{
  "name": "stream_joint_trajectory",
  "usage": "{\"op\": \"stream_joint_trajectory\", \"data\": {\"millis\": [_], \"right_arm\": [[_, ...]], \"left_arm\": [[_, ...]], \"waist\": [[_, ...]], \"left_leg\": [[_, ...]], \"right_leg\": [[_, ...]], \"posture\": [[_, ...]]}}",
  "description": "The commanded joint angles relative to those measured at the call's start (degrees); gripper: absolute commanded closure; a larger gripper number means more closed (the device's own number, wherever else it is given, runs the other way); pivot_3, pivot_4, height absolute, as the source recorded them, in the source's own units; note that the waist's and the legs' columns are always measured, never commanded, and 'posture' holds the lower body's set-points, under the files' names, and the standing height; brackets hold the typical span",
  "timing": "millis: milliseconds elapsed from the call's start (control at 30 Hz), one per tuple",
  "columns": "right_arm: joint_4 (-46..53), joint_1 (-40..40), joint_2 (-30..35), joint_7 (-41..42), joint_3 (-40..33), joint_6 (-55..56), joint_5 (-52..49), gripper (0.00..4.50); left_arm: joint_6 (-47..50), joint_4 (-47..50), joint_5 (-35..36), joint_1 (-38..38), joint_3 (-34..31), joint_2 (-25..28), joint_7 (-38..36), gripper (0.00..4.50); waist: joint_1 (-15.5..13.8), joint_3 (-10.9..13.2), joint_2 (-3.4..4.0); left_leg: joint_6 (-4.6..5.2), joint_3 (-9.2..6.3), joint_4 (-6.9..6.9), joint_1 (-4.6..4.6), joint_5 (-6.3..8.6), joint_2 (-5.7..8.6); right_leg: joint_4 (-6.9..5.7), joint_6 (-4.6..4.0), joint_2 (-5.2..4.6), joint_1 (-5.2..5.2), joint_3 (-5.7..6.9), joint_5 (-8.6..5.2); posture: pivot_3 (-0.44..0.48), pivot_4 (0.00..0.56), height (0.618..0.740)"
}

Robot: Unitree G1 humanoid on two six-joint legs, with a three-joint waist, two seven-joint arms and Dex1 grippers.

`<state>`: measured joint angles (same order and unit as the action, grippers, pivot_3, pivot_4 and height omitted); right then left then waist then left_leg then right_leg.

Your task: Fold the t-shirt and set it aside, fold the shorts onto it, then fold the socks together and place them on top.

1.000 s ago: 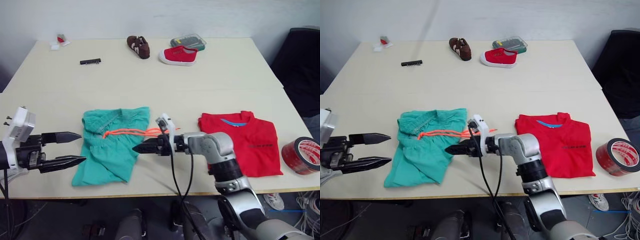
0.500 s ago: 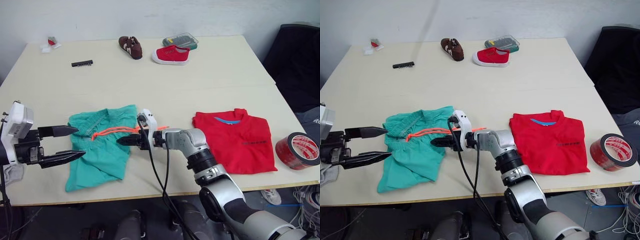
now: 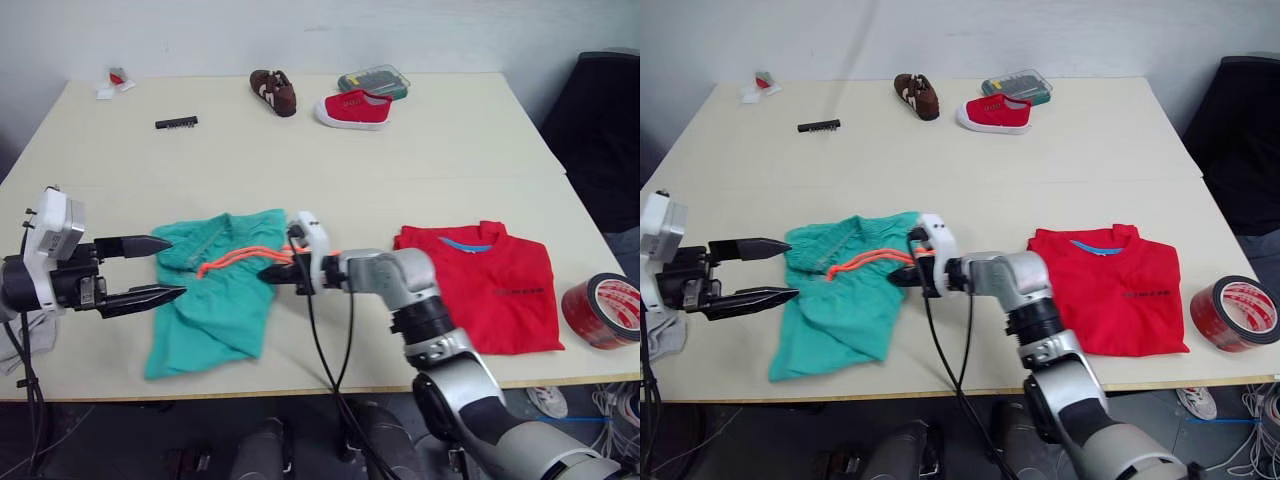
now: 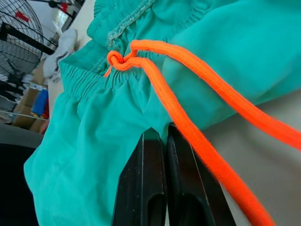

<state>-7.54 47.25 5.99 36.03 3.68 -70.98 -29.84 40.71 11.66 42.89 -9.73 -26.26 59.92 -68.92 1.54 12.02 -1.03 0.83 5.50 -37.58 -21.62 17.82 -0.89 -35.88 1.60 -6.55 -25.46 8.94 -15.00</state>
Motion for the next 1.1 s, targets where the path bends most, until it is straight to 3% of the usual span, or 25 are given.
{"op": "stream_joint_trajectory", "data": {"millis": [33, 167, 267, 500, 600, 733, 833, 1100], "right_arm": [[13.07, -0.75, 5.95, 0.86, -5.30, -9.41, -6.43, 4.47], [23.00, -1.72, 17.79, 1.87, -14.07, -19.71, -11.44, 4.47], [26.15, -4.16, 29.51, 3.44, -19.36, -21.52, -15.35, 4.47], [25.09, -12.56, 53.15, 8.56, -29.10, -21.52, -22.33, 4.47], [21.56, -22.76, 62.04, 12.36, -32.95, -15.65, -17.75, 4.47], [15.48, -34.19, 66.34, 15.14, -36.40, -6.58, -11.59, 4.47], [9.81, -39.82, 64.36, 13.71, -37.92, -0.25, -6.93, 4.47], [10.12, -40.00, 55.85, 7.26, -38.75, 7.33, -4.17, 4.47]], "left_arm": [[0.33, 2.98, 2.47, -2.15, 1.93, -0.73, -0.28, 0.00], [-0.12, 3.16, 2.87, -5.86, 6.02, -3.13, 0.36, 0.00], [-1.06, 1.65, 1.88, -8.00, 8.69, -4.59, 0.14, 0.00], [-3.34, -2.32, -0.04, -11.95, 13.09, -6.26, -1.35, 0.00], [-4.20, -3.77, -0.84, -13.89, 14.71, -7.15, -1.87, 0.00], [-5.18, -5.24, -1.89, -15.44, 15.98, -7.78, -2.60, 0.00], [-6.18, -6.34, -2.99, -16.78, 17.39, -8.58, -3.03, 0.00], [-6.93, -7.11, -4.45, -18.60, 19.09, -10.08, -3.11, 0.00]], "waist": [[0.02, -0.01, -0.02], [-0.02, 0.03, 0.04], [-0.29, 0.02, 0.03], [-0.80, 0.06, 0.01], [-1.57, 0.07, -0.01], [-2.12, 0.08, -0.07], [-2.40, 0.09, -0.07], [-2.86, 0.09, -0.06]], "left_leg": [[0.03, 0.00, -0.01, -0.01, 0.02, 0.01], [0.10, 0.05, 0.00, -0.11, 0.05, 0.02], [0.16, 0.04, -0.02, -0.17, 0.07, 0.04], [0.17, 0.15, -0.09, -0.11, 0.07, 0.01], [0.14, 0.17, -0.08, -0.03, 0.05, 0.00], [0.19, 0.22, -0.19, -0.02, 0.02, 0.02], [0.26, 0.33, -0.25, 0.00, -0.01, 0.01], [0.24, 0.42, -0.35, 0.03, -0.02, 0.01]], "right_leg": [[0.04, 0.00, 0.00, 0.00, 0.00, 0.00], [0.22, 0.03, 0.04, 0.00, 0.07, 0.00], [0.29, 0.07, 0.05, 0.00, 0.12, 0.01], [0.40, 0.12, 0.13, 0.01, 0.06, 0.01], [0.36, 0.13, 0.13, 0.03, 0.04, 0.00], [0.36, 0.31, 0.12, 0.08, -0.01, 0.11], [0.38, 0.48, 0.11, 0.10, -0.11, 0.22], [0.34, 0.55, 0.13, 0.10, -0.22, 0.29]], "posture": [[0.000, 0.150, 0.740], [0.000, 0.150, 0.740], [0.000, 0.150, 0.740], [0.000, 0.150, 0.740], [0.000, 0.150, 0.740], [0.000, 0.150, 0.740], [0.000, 0.150, 0.740], [0.000, 0.150, 0.740]]}}
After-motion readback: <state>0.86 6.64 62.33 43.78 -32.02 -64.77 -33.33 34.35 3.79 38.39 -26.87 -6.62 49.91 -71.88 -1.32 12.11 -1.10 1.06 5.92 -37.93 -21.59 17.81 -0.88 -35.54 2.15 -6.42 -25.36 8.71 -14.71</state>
